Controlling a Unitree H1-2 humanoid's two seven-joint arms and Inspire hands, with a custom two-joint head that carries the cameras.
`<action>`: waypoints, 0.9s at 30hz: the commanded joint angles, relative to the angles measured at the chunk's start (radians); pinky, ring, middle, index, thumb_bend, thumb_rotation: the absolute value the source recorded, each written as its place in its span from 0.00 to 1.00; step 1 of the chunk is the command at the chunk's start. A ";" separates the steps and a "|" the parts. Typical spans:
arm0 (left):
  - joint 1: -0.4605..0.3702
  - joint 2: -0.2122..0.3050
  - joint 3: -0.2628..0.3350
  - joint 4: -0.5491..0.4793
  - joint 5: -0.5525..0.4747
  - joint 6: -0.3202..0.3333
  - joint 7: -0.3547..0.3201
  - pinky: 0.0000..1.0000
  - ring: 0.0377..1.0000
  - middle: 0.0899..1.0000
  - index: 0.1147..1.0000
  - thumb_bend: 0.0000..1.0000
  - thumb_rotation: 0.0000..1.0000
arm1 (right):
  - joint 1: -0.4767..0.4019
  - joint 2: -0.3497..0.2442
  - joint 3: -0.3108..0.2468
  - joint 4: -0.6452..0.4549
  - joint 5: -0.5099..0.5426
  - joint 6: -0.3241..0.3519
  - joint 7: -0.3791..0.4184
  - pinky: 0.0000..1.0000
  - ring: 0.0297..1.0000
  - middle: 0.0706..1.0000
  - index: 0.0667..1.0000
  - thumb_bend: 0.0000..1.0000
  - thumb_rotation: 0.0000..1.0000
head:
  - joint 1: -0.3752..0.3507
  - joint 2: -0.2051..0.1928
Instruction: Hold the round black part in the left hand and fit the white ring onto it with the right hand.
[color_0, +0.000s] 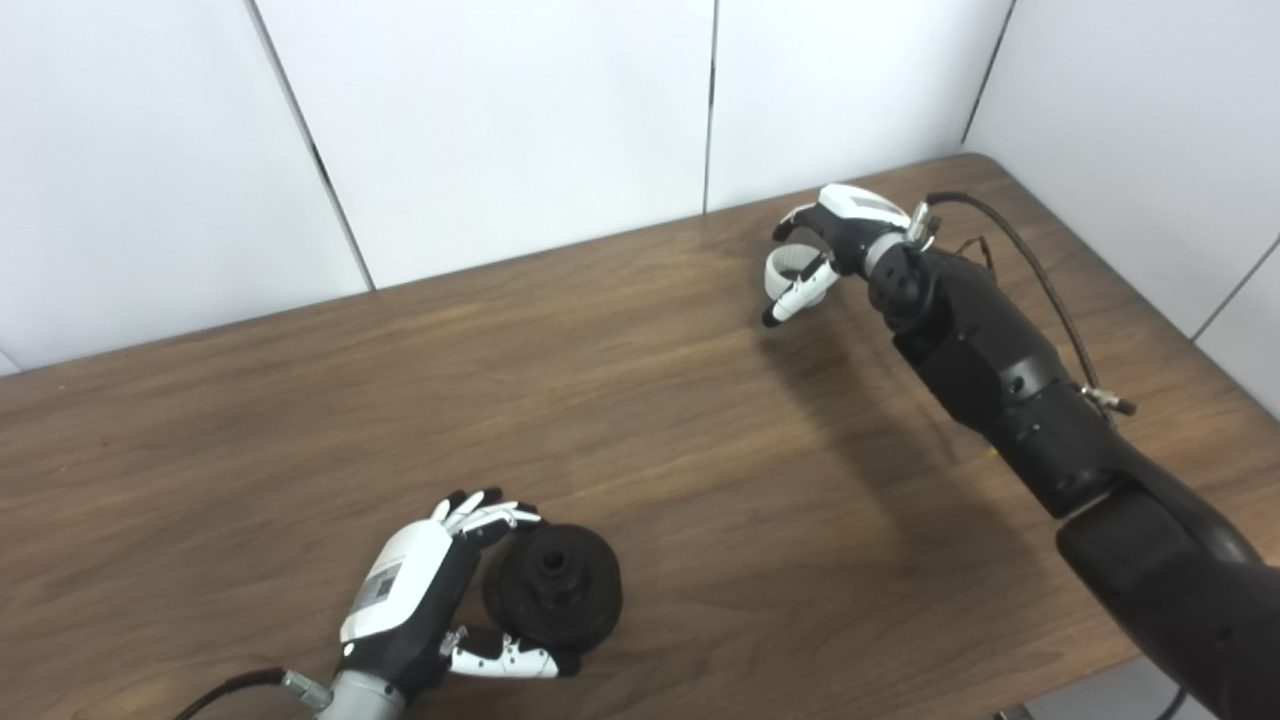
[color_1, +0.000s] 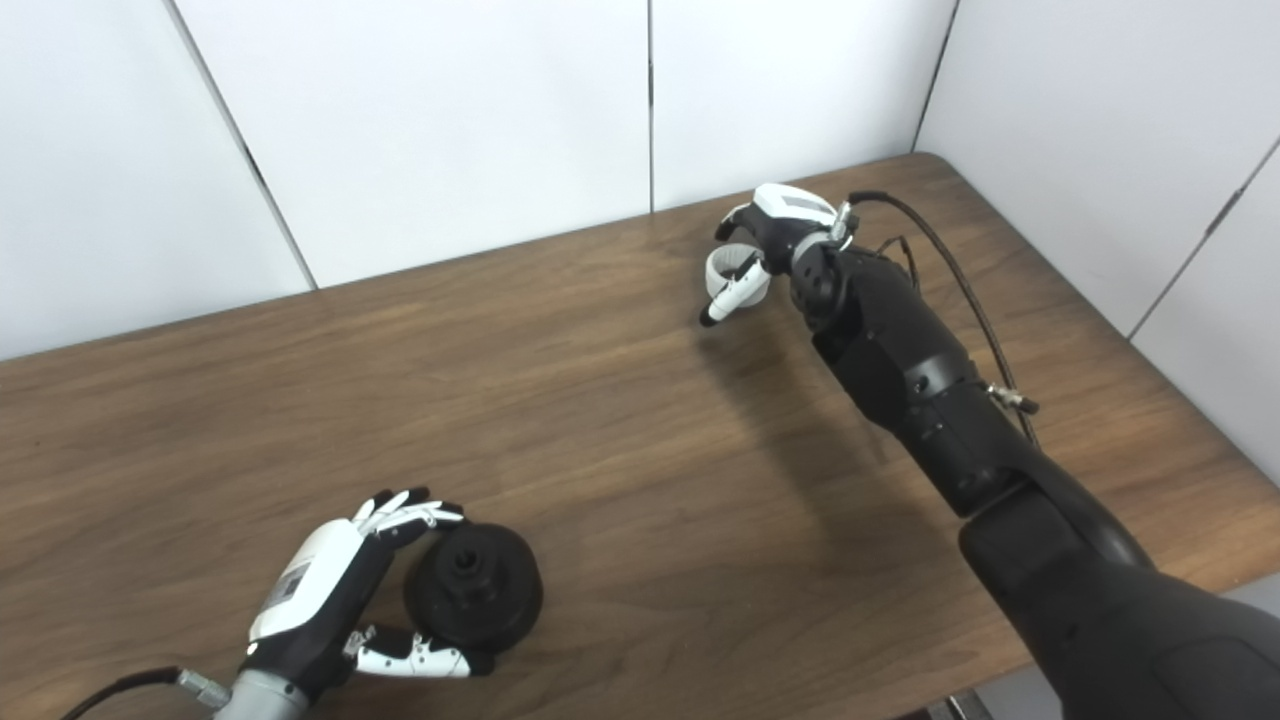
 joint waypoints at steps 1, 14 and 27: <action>0.016 0.009 -0.015 0.006 0.011 0.009 -0.032 1.00 0.94 0.81 0.42 0.52 0.05 | -0.068 -0.042 -0.005 -0.010 -0.025 -0.007 -0.027 1.00 0.97 0.93 0.79 0.88 0.28 | -0.001 0.001; 0.016 0.010 -0.012 -0.001 0.010 0.012 -0.035 1.00 0.94 0.81 0.42 0.52 0.05 | -0.066 -0.068 0.011 -0.016 -0.046 -0.006 -0.020 1.00 0.96 0.93 0.73 0.87 0.28 | -0.001 0.010; 0.014 0.011 -0.010 0.006 0.006 0.004 -0.031 1.00 0.94 0.81 0.42 0.52 0.05 | -0.055 -0.078 0.023 -0.020 -0.051 -0.011 -0.026 1.00 0.95 0.90 0.67 0.86 0.26 | -0.004 0.011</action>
